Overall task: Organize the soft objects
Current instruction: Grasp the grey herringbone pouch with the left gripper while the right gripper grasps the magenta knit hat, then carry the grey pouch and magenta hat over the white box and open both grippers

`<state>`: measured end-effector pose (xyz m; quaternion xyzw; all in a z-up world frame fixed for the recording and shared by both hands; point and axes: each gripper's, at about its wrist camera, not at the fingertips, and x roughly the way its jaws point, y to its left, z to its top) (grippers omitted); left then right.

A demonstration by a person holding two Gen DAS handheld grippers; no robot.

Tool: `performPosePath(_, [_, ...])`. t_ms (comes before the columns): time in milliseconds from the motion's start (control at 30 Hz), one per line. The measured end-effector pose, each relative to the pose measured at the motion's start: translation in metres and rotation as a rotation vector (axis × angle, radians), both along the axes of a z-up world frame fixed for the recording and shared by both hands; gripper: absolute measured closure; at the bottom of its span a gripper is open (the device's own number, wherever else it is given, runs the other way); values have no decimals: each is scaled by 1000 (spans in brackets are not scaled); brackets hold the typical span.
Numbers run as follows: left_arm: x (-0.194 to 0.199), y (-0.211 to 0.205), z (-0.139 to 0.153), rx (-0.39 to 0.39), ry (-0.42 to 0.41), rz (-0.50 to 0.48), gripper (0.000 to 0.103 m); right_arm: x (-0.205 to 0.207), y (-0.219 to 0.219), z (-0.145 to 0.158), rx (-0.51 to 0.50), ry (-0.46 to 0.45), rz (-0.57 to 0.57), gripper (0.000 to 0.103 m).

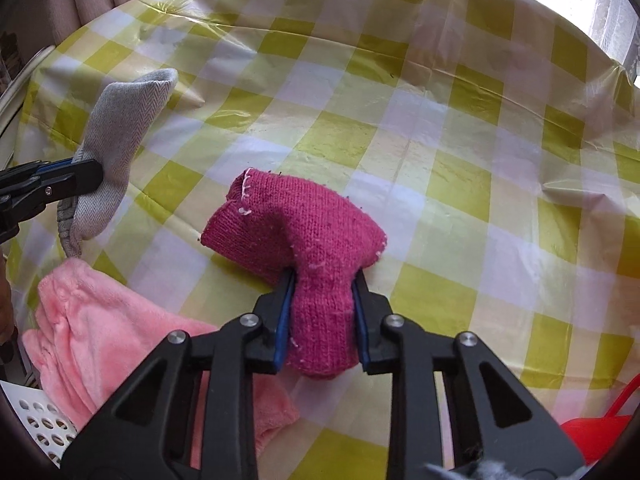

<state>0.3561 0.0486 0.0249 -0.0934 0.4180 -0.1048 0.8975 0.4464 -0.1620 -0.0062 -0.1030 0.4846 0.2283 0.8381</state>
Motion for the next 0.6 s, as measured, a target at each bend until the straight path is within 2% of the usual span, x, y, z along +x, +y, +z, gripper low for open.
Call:
performPosePath(300, [-30,7,31,36,-82,81,89,-37,-25,49,50,-132,-94,73])
performPosePath(600, [-61,-1,63,24,-148,92,89,-82,-46,88,69,-224,-142,73])
